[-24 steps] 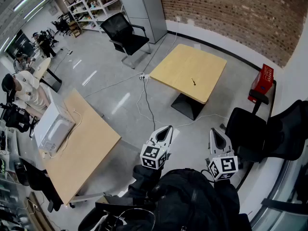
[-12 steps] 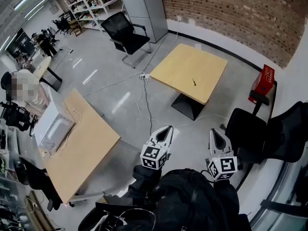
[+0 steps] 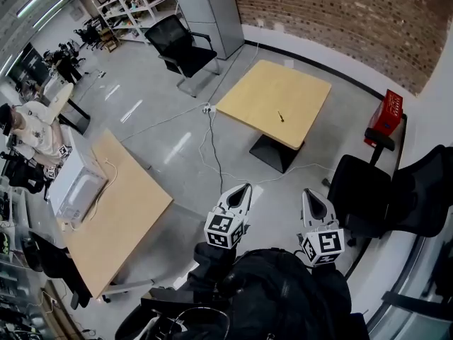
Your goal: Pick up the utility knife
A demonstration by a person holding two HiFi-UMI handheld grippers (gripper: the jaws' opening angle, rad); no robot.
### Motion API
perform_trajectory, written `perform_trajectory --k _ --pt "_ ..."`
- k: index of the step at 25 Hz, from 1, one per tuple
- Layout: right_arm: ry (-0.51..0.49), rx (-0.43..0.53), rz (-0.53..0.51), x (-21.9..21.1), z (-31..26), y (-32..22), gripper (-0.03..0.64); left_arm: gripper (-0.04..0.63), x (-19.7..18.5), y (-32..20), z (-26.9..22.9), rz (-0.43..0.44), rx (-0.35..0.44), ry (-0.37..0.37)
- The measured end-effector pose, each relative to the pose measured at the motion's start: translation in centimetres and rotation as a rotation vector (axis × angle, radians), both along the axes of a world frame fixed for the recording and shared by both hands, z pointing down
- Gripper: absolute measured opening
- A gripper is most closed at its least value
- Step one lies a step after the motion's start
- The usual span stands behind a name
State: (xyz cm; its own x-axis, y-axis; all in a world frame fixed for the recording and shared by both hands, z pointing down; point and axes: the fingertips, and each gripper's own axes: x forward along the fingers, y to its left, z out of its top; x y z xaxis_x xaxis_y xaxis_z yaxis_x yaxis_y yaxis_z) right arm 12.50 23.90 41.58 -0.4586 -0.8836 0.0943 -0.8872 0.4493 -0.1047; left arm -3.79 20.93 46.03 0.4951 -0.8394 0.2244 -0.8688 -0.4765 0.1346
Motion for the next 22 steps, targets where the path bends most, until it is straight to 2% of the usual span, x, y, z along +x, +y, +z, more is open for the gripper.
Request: perform_trajectory --k 7,13,19,22 --pt "0.012 -0.055 -0.011 2.5 2.6 0.9 0.003 0.002 2.9 1.6 2.3 0.011 -0.044 -0.013" --pt "-0.003 -0.097 -0.01 3.4 4.1 0.5 0.003 0.002 3.1 1.8 4.0 0.0 -0.094 -0.021" --pt "0.008 -0.106 -0.018 2.5 5.0 -2.6 0.003 0.002 2.7 -1.1 5.0 0.004 -0.1 -0.015" --pt "0.018 -0.102 -0.006 2.0 5.3 -5.6 0.003 0.002 2.1 -4.5 5.0 0.01 -0.089 -0.007"
